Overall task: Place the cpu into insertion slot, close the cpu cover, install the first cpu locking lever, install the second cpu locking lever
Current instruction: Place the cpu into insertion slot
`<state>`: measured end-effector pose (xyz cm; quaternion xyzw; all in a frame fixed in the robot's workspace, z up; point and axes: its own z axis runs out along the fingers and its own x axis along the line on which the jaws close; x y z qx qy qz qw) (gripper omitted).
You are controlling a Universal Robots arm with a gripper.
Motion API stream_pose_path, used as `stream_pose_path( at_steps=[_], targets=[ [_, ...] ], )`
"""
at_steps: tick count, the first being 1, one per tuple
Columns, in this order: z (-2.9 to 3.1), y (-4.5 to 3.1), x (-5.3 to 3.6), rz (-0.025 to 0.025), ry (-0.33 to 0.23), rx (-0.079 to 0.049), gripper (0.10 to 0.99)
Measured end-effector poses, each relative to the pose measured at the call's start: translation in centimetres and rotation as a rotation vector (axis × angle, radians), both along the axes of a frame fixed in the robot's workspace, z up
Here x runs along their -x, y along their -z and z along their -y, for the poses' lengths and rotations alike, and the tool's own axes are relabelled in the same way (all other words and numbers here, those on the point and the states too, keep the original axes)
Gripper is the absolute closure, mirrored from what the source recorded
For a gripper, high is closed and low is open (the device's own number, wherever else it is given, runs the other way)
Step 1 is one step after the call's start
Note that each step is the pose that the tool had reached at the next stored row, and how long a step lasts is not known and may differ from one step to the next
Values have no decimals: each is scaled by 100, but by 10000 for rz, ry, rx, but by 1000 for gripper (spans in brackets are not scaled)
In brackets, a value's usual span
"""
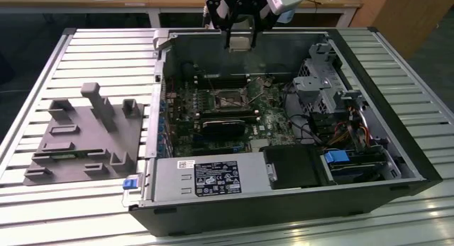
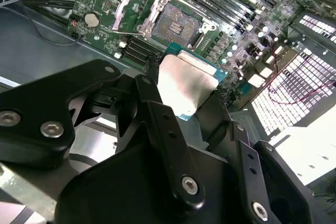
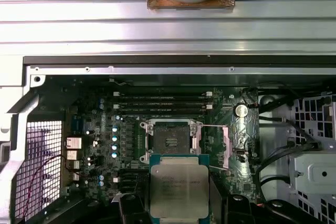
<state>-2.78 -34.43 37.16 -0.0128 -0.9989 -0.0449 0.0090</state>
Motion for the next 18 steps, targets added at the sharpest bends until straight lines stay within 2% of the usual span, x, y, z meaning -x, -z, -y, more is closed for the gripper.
stream_pose_path(
  at_steps=[11, 18],
  targets=[
    [0, 119, 0, -1, 0, 4, 549],
    [0, 234, 3, 0, 0, 3, 549]
  ],
)
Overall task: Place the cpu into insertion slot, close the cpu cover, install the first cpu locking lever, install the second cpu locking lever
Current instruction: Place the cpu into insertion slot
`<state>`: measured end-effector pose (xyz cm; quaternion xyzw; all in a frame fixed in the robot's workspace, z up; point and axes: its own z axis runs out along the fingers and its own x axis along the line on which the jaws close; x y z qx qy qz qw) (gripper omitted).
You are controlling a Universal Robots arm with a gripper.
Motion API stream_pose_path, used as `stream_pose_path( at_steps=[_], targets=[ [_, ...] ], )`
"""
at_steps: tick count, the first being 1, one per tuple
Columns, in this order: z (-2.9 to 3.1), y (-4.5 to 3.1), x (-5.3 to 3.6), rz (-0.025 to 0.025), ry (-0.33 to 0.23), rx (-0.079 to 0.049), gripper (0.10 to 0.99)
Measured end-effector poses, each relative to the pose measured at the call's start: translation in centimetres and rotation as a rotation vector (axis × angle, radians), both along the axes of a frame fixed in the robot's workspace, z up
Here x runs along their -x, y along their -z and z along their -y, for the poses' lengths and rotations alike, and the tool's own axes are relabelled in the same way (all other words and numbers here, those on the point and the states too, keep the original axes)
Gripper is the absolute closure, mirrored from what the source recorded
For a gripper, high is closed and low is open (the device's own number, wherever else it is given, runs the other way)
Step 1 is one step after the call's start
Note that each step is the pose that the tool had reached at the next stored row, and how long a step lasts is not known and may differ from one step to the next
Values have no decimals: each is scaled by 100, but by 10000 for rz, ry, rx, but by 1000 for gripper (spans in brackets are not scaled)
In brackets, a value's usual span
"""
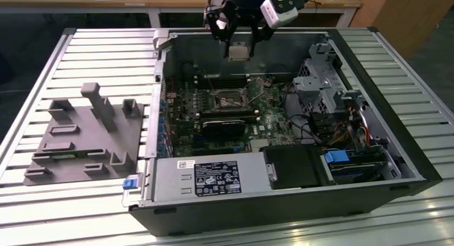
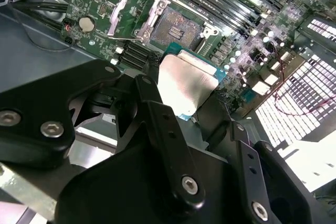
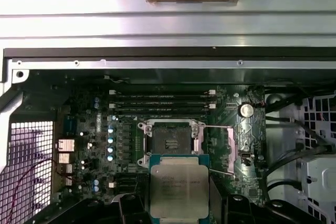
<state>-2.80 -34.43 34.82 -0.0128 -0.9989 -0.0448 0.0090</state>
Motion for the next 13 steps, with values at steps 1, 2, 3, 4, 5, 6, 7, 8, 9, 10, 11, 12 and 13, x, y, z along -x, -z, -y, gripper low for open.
stream_pose_path(
  at_steps=[1, 2, 3, 4, 5, 6, 7, 8, 9, 10, 11, 12, 13],
  targets=[
    [0, 27, 1, 0, 1, 0, 549],
    [0, 38, 1, 1, 0, -3, 549],
    [0, 49, 1, 0, 0, -4, 549],
    [0, 59, 1, 0, 0, -6, 549],
    [0, 70, 1, 0, 1, -6, 549],
    [0, 81, 1, 0, 4, -7, 549],
    [0, 94, 1, 0, 6, -6, 549],
    [0, 108, 1, 0, 9, -7, 549],
    [0, 123, 1, 0, 11, -6, 549],
    [0, 140, 1, 0, 13, -7, 549],
    [0, 158, 2, 1, 14, -11, 549],
    [0, 175, 2, 1, 15, -13, 549],
    [0, 190, 2, 2, 15, -14, 549]
  ],
)
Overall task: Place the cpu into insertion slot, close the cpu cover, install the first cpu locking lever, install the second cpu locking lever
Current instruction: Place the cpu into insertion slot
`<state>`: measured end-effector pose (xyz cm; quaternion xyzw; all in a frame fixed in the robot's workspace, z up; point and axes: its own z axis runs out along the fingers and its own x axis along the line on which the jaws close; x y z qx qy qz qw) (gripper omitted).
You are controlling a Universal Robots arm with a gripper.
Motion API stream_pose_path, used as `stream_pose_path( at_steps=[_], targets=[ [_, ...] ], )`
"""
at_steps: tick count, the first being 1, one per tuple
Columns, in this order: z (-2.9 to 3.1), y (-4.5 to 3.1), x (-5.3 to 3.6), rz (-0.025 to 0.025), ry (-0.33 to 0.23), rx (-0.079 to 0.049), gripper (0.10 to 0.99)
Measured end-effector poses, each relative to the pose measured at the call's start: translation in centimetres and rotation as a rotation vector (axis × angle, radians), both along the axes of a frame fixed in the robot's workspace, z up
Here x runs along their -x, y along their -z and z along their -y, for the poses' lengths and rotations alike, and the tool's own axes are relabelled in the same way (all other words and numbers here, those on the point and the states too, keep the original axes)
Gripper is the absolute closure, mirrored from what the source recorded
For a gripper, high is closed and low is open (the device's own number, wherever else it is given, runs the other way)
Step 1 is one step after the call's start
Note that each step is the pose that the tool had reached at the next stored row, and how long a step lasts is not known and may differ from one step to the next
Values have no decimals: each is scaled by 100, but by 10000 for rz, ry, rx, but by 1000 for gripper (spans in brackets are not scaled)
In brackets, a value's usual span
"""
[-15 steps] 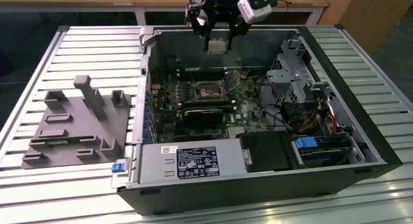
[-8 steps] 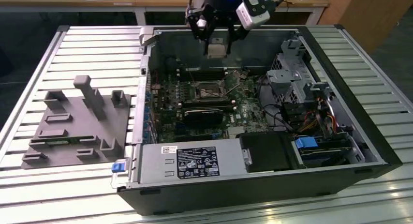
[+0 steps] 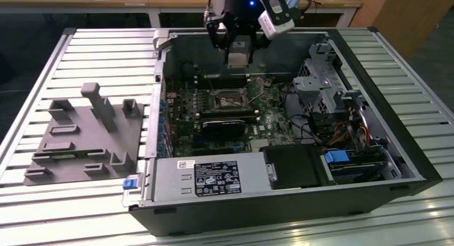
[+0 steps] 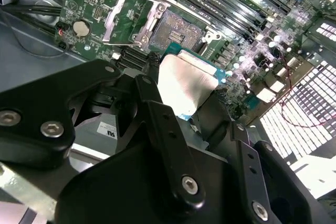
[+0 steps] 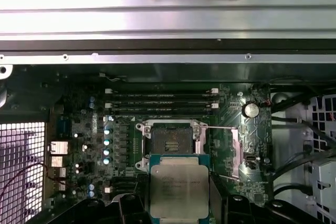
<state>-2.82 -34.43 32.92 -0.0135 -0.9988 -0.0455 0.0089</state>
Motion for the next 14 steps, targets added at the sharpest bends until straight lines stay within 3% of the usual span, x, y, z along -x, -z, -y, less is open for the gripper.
stream_pose_path(
  at_steps=[8, 14],
  targets=[
    [0, 93, 8, 40, 73, 0, 549],
    [0, 141, 9, 41, 1011, 2, 549]
  ],
)
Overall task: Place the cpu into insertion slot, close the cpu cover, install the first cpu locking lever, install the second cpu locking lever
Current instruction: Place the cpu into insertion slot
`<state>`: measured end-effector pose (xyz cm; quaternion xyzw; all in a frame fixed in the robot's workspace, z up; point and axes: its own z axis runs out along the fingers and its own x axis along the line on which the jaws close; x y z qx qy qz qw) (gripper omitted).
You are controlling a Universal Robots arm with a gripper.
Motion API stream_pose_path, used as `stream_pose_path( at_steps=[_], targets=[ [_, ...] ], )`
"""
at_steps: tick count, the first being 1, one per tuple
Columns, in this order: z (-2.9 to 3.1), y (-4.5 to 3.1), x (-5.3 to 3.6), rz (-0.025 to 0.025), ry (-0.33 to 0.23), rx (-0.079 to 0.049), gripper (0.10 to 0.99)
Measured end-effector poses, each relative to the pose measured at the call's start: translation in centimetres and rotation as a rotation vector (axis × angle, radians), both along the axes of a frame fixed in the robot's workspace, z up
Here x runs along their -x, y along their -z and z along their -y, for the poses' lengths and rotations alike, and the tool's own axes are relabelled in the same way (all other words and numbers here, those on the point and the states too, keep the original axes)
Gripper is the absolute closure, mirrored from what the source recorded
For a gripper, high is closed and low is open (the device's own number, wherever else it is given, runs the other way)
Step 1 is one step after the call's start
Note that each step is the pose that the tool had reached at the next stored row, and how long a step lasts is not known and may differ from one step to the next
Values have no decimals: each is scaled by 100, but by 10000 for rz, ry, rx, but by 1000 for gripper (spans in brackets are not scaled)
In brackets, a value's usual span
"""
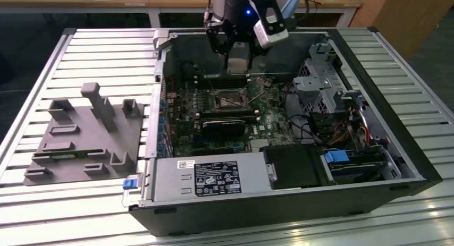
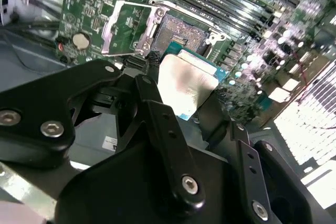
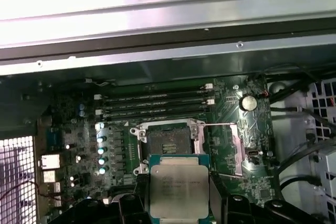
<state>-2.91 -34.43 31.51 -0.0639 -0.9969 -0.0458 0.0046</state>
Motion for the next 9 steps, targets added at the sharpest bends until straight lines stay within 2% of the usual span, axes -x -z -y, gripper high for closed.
stream_pose_path(
  at_steps=[9],
  targets=[
    [0, 43, 0, 0, 1631, 2, 549]
  ],
)
